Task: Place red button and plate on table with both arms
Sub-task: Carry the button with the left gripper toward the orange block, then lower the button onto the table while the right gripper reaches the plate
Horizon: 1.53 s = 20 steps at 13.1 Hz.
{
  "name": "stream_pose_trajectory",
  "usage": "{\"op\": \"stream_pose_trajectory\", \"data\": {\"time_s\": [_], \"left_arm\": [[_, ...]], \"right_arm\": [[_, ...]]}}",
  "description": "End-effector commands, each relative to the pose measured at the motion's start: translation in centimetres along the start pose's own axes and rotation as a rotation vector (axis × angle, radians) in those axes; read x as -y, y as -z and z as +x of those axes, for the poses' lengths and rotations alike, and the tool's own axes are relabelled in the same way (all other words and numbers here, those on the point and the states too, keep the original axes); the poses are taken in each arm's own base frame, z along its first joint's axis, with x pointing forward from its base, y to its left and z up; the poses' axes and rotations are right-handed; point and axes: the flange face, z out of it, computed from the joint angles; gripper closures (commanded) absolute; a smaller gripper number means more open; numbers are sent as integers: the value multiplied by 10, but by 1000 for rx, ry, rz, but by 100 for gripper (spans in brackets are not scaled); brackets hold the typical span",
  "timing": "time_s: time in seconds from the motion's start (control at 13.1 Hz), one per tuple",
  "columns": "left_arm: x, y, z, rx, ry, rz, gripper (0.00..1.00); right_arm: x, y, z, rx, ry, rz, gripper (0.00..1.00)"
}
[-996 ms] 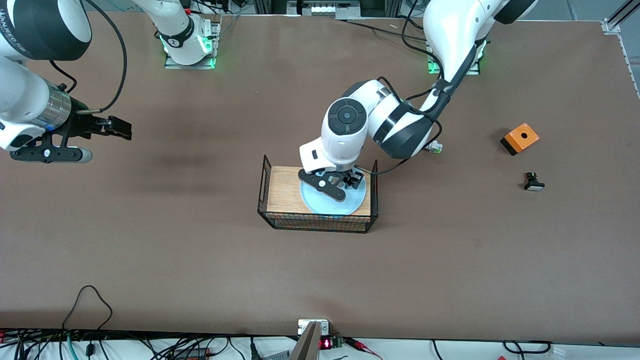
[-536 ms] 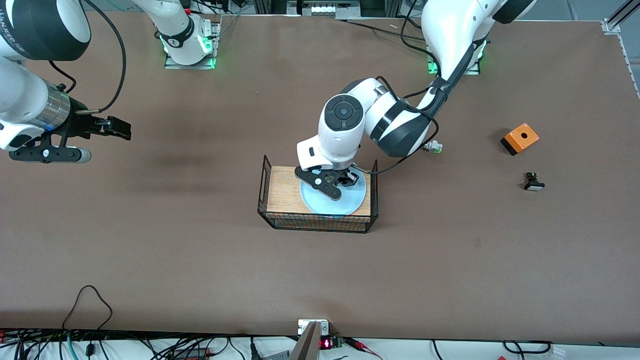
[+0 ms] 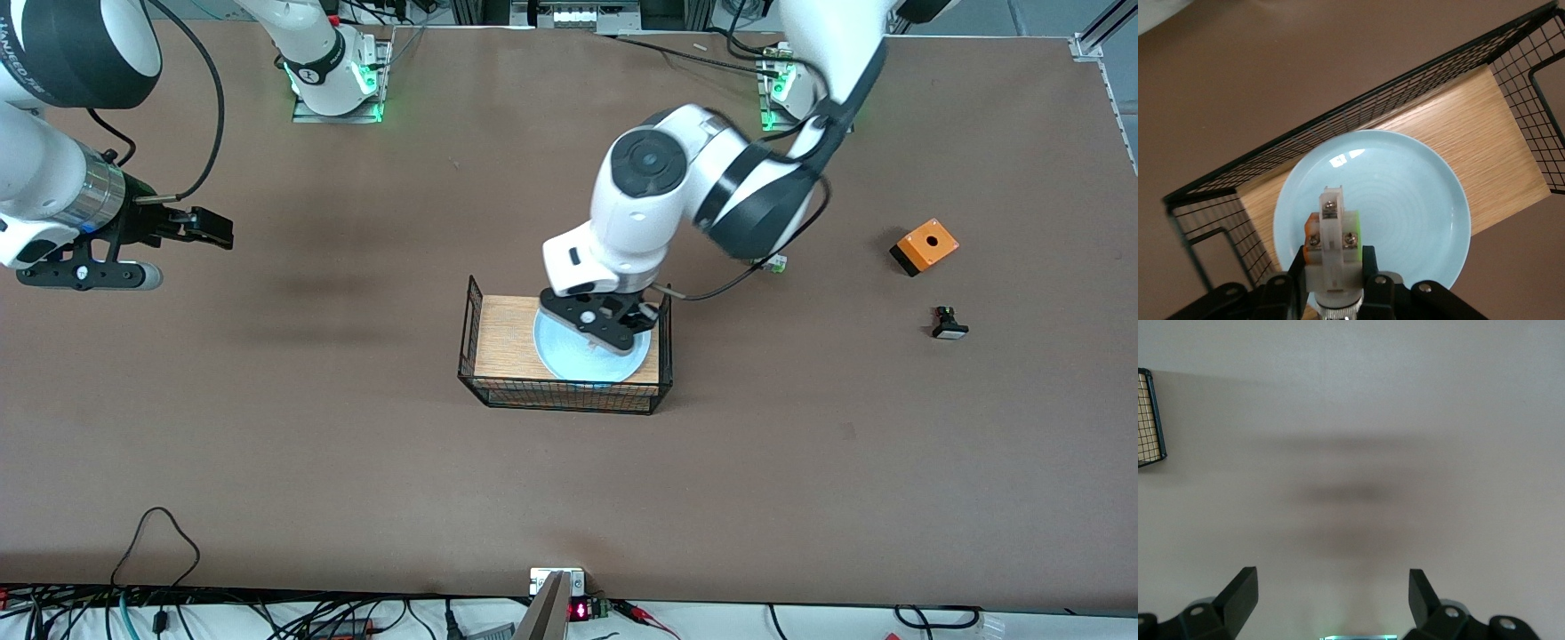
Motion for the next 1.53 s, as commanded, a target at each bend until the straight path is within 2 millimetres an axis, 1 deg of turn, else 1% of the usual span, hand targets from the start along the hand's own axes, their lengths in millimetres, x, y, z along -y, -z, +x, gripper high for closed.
{"op": "stream_pose_trajectory", "data": {"time_s": [0.0,0.08,0.23,0.38,0.46,0.54,0.61,0.69,0.77,0.84,0.92,1.0,1.07,1.15,1.23,1.3,1.46], "left_arm": [[33,42,-11,51,73,47,100],[52,49,-13,92,102,56,100],[97,66,-18,153,169,75,100],[163,72,-24,178,261,85,100],[191,77,-29,186,293,91,100],[225,79,-36,200,341,94,100],[246,78,-43,226,373,88,100],[263,76,-54,285,401,89,100],[281,75,-64,326,428,88,100],[302,77,-73,348,459,87,100],[318,83,-81,360,482,93,100],[334,86,-90,365,466,90,100],[357,80,-104,384,460,80,100],[371,68,-117,386,458,76,100],[382,57,-129,364,465,56,100],[385,33,-142,362,475,28,100],[390,-7,-164,346,490,25,100]], "right_arm": [[5,-1,7,-25,-4,96,0],[-3,-6,15,-37,-28,137,0],[-10,-19,27,-27,-54,192,0],[-8,-13,29,-35,-46,195,0],[-7,-10,29,-39,-46,196,0],[0,-6,28,-45,-38,196,0],[8,-1,27,-53,-25,196,0],[27,8,25,-68,-1,192,0],[49,15,22,-76,17,188,0],[70,16,18,-72,-2,182,0],[90,19,13,-71,-49,182,0],[115,22,8,-71,-99,181,0],[137,22,4,-71,-143,178,0],[160,23,-2,-66,-200,177,0],[173,17,-4,-49,-255,176,0],[188,15,-9,-43,-297,172,0],[216,10,-13,-65,-311,158,0]]}}
